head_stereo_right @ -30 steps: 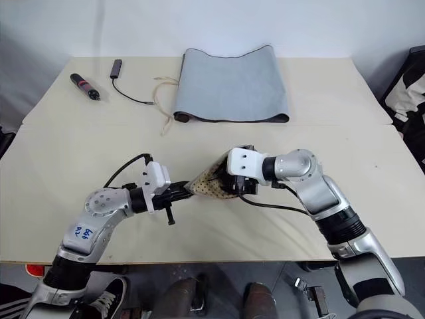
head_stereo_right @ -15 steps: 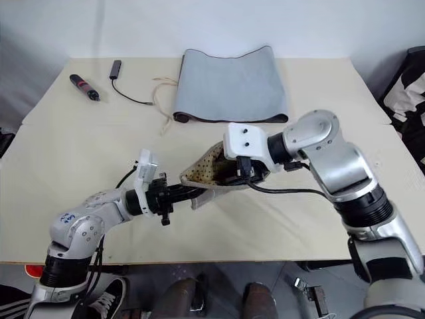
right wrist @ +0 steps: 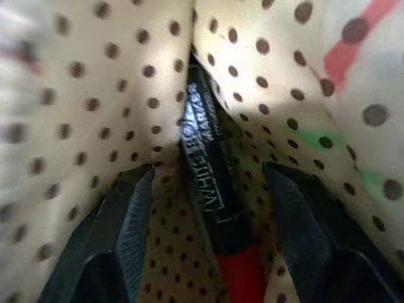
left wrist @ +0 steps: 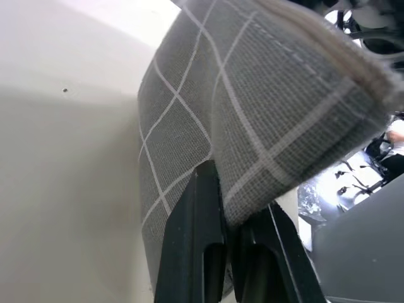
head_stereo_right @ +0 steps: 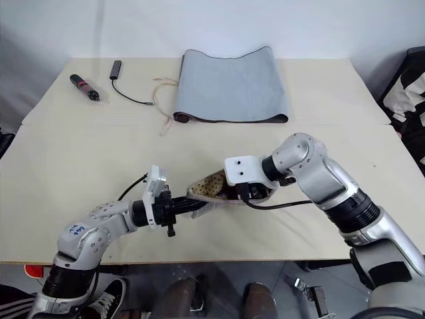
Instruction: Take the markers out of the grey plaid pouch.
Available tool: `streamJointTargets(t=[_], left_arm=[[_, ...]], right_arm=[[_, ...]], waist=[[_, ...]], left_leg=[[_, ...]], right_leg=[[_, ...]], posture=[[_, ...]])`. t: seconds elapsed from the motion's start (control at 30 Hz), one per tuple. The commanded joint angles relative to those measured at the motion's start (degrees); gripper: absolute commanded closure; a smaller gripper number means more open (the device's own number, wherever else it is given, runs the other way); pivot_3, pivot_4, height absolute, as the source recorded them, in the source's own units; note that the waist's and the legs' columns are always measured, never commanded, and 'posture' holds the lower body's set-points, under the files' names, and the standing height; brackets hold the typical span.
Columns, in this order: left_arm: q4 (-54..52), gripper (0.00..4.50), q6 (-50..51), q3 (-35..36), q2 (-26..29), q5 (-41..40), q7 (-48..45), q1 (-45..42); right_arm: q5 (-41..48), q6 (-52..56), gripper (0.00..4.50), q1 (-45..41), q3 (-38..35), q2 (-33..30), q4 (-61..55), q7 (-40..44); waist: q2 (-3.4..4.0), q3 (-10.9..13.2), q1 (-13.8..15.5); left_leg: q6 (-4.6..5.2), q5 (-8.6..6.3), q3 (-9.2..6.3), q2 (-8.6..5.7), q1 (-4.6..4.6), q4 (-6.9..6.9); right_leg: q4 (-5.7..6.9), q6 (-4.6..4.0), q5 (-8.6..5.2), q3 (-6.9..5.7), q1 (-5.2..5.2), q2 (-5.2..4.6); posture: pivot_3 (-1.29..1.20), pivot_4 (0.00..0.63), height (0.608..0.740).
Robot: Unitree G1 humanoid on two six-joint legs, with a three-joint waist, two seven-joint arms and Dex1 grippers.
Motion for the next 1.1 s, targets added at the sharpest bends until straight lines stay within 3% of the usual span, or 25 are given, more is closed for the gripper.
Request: streamJointTargets(t=[0.03, 0.37, 0.63, 0.97, 1.1], left_arm=[[-1.4, 4.5, -1.9, 1.4, 0.0, -0.5, -0.6, 0.1], [-0.7, 4.5, -2.2, 1.5, -0.9, -0.3, 0.1, -0.3], [-0.1, 4.5, -3.7, 2.1, -1.3, 0.2, 1.1, -0.4], [-0.1, 4.5, -3.5, 2.3, -2.5, -0.4, 1.9, -1.2], [-0.6, 4.5, -3.1, 2.5, -2.4, -0.6, 2.1, -1.0]], right_arm=[[-3.2, -2.3, 1.66, 0.1, 0.6, 0.6, 2.2, -1.3], [-5.4, -5.2, 1.66, 0.0, -0.1, 2.6, 3.4, -1.8], [0.2, 0.9, 1.66, -1.8, -6.0, 0.3, -4.3, 1.8], [3.7, 3.3, 1.66, 0.7, -6.6, 2.6, -7.5, 1.1], [0.5, -0.3, 1.66, -0.2, -5.4, 1.6, -5.2, -0.2]], waist=[[0.0, 0.0, 0.0], [0.0, 0.0, 0.0], [0.0, 0.0, 0.0], [0.0, 0.0, 0.0], [0.0, 0.0, 0.0]], left_leg=[[0.0, 0.0, 0.0, 0.0, 0.0, 0.0], [-0.01, -0.01, 0.0, 0.02, 0.0, 0.02], [0.01, -0.01, 0.0, 0.02, -0.01, 0.03], [0.03, -0.06, 0.0, 0.02, -0.01, 0.03], [0.03, -0.06, 0.0, 0.02, -0.02, 0.04]], right_leg=[[0.01, 0.0, 0.0, 0.0, 0.0, 0.0], [0.01, 0.0, 0.0, 0.01, 0.0, 0.03], [0.0, 0.0, 0.0, 0.01, -0.01, 0.02], [0.0, 0.0, 0.0, 0.01, 0.0, 0.01], [0.0, 0.0, 0.0, 0.01, -0.01, 0.01]], posture=[[0.0, 0.15, 0.74], [0.0, 0.15, 0.74], [0.0, 0.15, 0.74], [0.0, 0.15, 0.74], [0.0, 0.15, 0.74]])
